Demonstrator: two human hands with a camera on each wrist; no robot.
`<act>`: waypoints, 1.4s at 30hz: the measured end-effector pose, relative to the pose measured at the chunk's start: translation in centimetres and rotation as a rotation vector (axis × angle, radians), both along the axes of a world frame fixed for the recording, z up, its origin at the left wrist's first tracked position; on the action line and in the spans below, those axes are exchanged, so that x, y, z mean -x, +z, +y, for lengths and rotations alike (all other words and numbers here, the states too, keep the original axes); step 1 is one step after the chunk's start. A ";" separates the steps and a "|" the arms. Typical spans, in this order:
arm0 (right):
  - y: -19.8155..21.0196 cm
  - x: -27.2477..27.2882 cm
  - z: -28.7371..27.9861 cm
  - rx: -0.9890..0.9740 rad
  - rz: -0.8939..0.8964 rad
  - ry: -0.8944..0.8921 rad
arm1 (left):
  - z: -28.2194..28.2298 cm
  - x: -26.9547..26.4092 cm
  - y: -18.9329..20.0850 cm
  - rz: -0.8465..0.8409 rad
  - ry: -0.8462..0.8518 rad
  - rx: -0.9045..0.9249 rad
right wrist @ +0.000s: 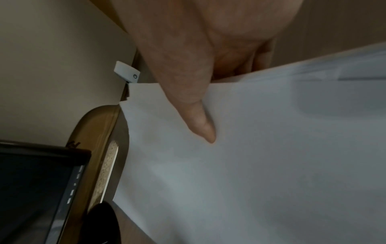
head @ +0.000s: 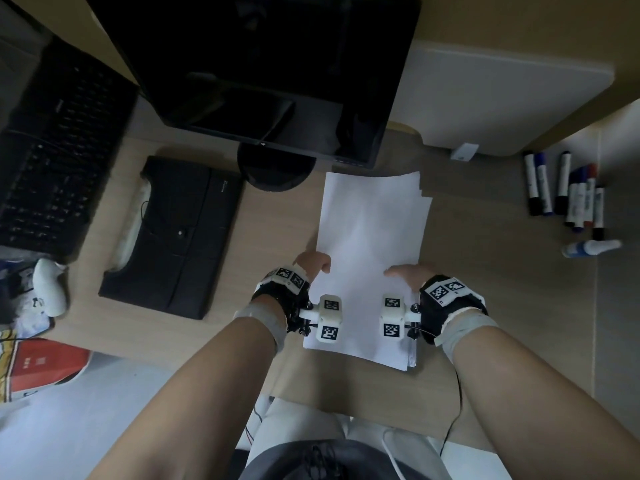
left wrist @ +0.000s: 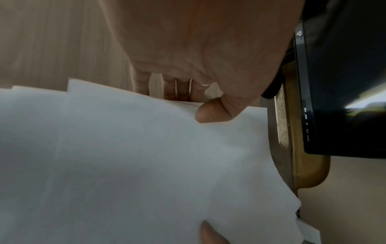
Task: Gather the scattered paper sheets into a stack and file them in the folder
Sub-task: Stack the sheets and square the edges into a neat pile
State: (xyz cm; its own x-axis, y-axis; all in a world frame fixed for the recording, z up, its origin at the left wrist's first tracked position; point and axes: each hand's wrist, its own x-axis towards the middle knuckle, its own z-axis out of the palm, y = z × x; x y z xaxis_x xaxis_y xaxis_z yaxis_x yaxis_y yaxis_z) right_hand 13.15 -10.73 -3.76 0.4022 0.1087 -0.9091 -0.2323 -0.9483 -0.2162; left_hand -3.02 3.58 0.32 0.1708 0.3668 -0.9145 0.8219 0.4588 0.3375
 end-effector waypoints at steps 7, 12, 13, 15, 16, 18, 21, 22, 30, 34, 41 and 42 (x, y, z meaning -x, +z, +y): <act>0.4 1.2 0.5 -0.140 0.029 -0.041 | -1.0 1.0 -0.7 -0.043 0.079 -0.060; 3.5 -0.2 -2.5 -0.349 -0.013 -0.206 | -1.6 -0.3 -0.6 -0.022 -0.050 -0.117; 4.0 -0.5 -3.6 -0.394 0.025 -0.229 | -1.9 -0.6 -0.8 -0.020 -0.086 -0.136; 4.9 -1.5 -6.3 -0.467 0.074 -0.280 | -3.3 -1.2 -0.5 -0.114 -0.052 -0.090; 5.5 -1.9 -7.5 -0.494 0.066 -0.312 | -4.3 -1.5 0.2 -0.159 0.007 -0.033; 6.4 -2.6 -9.8 -0.515 0.032 -0.329 | -6.3 -1.9 1.1 -0.213 0.102 0.062; 8.4 -2.9 -11.8 -0.553 -0.056 -0.381 | -8.7 -3.1 2.0 -0.305 0.117 0.016; 9.2 -2.9 -12.2 -0.561 -0.099 -0.382 | -9.2 -3.6 2.5 -0.335 0.131 -0.022; 14.5 -2.6 -9.4 -0.822 -0.263 -0.500 | -7.8 -5.4 11.7 -0.384 0.204 -0.550; 15.7 -1.7 -7.5 -0.929 -0.265 -0.510 | -6.7 -4.4 14.1 -0.478 0.262 -0.745; 12.6 -0.4 -7.4 -0.759 -0.188 -0.281 | -5.9 -0.8 11.0 -0.201 0.044 -0.622; 12.3 -0.2 -7.3 -0.725 -0.149 -0.271 | -5.7 -0.8 11.1 -0.207 0.034 -0.642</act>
State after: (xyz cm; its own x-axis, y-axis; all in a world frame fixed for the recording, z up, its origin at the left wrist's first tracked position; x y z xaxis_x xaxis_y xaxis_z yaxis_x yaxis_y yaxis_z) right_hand 13.39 -18.01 8.52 0.6114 0.5344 -0.5836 -0.3553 -0.4736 -0.8059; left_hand -2.21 -2.16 11.42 0.2983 0.8350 -0.4625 0.6995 0.1384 0.7011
